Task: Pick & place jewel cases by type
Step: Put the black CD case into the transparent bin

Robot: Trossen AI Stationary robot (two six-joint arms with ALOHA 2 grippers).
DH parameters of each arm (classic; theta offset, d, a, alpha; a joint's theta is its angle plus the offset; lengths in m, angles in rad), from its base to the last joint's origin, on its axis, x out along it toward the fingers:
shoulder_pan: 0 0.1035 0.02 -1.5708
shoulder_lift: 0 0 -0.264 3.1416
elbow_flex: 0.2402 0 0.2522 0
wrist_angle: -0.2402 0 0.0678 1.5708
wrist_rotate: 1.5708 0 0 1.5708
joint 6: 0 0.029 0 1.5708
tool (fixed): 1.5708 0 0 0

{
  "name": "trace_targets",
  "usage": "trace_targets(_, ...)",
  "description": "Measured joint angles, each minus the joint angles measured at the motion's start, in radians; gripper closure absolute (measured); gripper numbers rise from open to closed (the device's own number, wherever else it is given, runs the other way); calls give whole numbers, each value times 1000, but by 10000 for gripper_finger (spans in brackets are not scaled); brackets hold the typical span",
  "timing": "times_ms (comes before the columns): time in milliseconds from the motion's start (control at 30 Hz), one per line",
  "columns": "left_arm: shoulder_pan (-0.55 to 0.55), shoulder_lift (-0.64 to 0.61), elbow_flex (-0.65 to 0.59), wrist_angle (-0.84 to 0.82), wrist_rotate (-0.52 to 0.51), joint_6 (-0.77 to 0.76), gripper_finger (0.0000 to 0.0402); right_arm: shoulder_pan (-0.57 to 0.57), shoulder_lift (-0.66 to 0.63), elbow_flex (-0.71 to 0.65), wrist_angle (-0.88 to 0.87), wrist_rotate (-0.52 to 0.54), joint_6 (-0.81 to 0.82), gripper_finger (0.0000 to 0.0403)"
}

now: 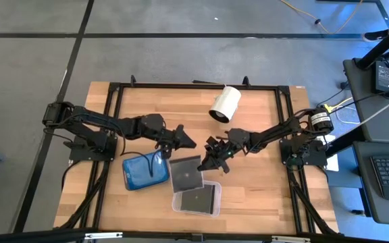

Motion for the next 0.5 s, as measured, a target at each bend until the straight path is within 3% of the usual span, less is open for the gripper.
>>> trace_targets(167,0,0,0,-7,-41,-2,320,0,0,0,-10,4,-12,356)
trace_targets(500,0,-24,0,-21,-245,-86,321,0,0,0,-11,5,-15,356)
